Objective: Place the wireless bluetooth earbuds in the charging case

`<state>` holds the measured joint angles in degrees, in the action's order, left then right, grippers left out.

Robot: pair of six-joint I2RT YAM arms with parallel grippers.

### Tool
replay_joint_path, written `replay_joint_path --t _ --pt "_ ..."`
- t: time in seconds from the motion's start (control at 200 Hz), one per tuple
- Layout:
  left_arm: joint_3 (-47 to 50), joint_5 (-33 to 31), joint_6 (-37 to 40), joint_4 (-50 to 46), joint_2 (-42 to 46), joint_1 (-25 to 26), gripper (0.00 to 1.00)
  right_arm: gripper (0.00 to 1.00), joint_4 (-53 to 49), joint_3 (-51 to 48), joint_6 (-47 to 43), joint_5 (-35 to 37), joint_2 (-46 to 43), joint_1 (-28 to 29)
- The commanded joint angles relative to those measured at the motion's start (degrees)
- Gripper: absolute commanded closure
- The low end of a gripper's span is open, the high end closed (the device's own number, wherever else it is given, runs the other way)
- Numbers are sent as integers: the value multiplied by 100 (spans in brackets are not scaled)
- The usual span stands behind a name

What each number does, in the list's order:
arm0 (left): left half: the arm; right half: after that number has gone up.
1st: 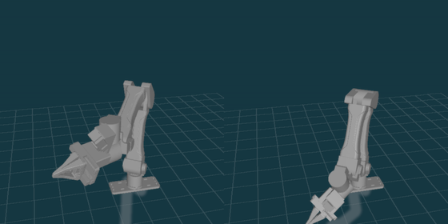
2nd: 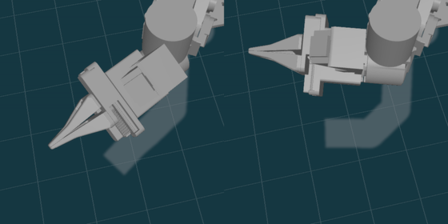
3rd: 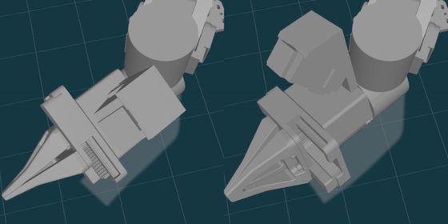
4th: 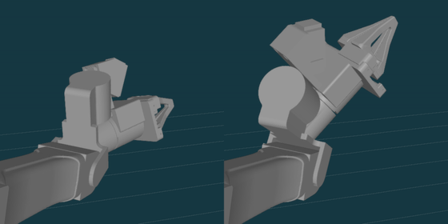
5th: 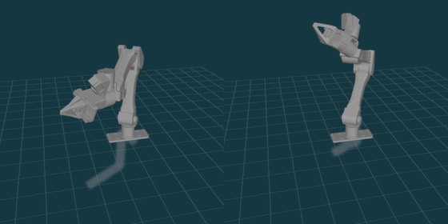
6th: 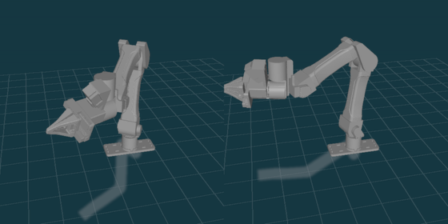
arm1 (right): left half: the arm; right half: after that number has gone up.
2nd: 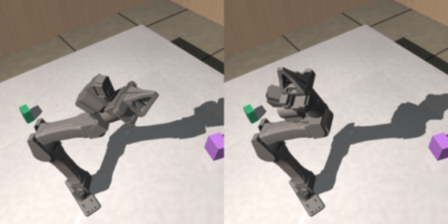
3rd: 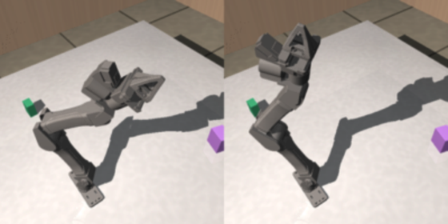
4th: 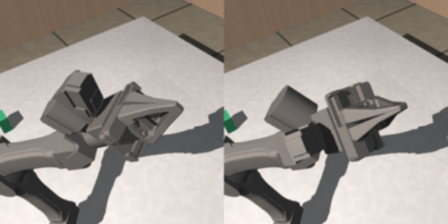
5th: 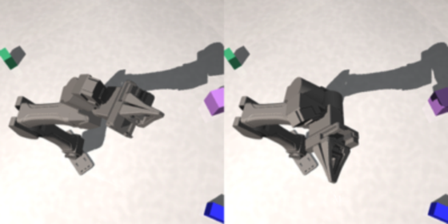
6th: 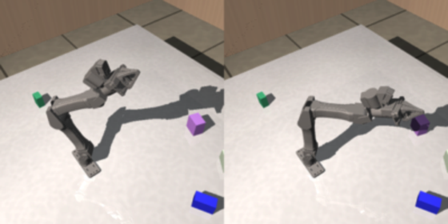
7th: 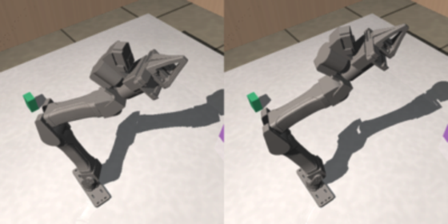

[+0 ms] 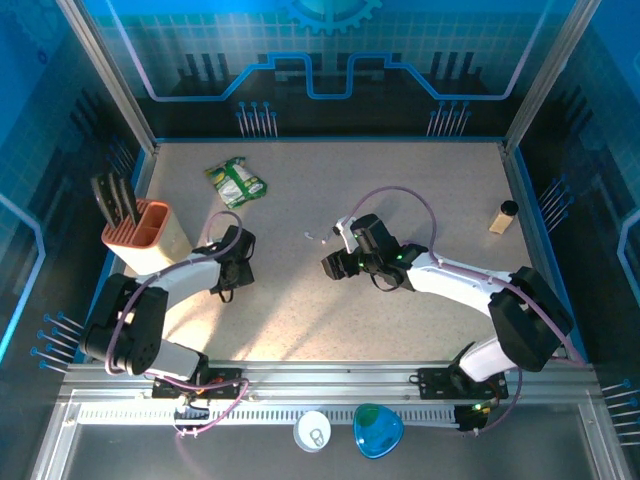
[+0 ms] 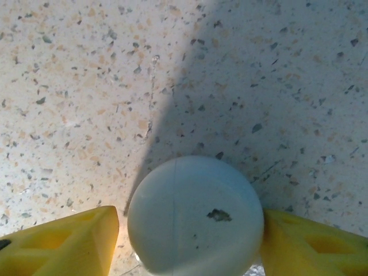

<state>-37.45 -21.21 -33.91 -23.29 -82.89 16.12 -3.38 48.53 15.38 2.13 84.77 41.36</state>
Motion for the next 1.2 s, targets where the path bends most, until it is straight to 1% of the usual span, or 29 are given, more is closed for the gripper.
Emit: replay_joint_path --t 0.0,0.075,0.28,0.315,0.38,0.475,0.63,0.69,0.82,0.89,0.97,1.045,1.08,1.121,1.191 --pt "-182 -16 117 57 -89 -91 36 24 69 100 27 -108 75 73" --pt "-214 -8 126 63 -130 -102 36 24 70 81 33 -125 71 73" --pt "-246 7 128 54 -187 -127 40 24 48 111 33 -129 57 65" --pt "-237 12 130 59 -171 -127 42 24 48 109 36 -125 51 70" --pt "-210 35 139 76 -160 -125 49 24 45 110 38 -122 47 67" --pt "-202 36 139 80 -152 -126 57 24 39 96 44 -103 48 70" --pt "-107 96 210 239 2 -127 58 24 71 29 118 -93 -67 47" --pt "-79 165 320 356 161 -97 57 24 241 -85 282 -395 -184 -75" --pt "-28 361 797 783 688 101 57 25 792 -467 789 -1269 -507 -579" --pt "109 779 1182 1334 1012 251 58 25 804 -536 789 -1447 -673 -721" --pt "386 1362 1494 2152 1370 346 60 25 635 -513 697 -1393 -887 -760" --pt "721 2069 1939 3063 1618 418 68 25 527 -494 723 -1432 -1104 -828" --pt "841 2506 2218 3471 1690 455 69 25 459 -470 759 -1458 -1204 -863" --pt "904 2930 2530 3811 1722 520 69 25 347 -420 802 -1506 -1306 -907" --pt "917 3392 3015 4178 1733 675 66 25 87 -275 835 -1565 -1440 -963"
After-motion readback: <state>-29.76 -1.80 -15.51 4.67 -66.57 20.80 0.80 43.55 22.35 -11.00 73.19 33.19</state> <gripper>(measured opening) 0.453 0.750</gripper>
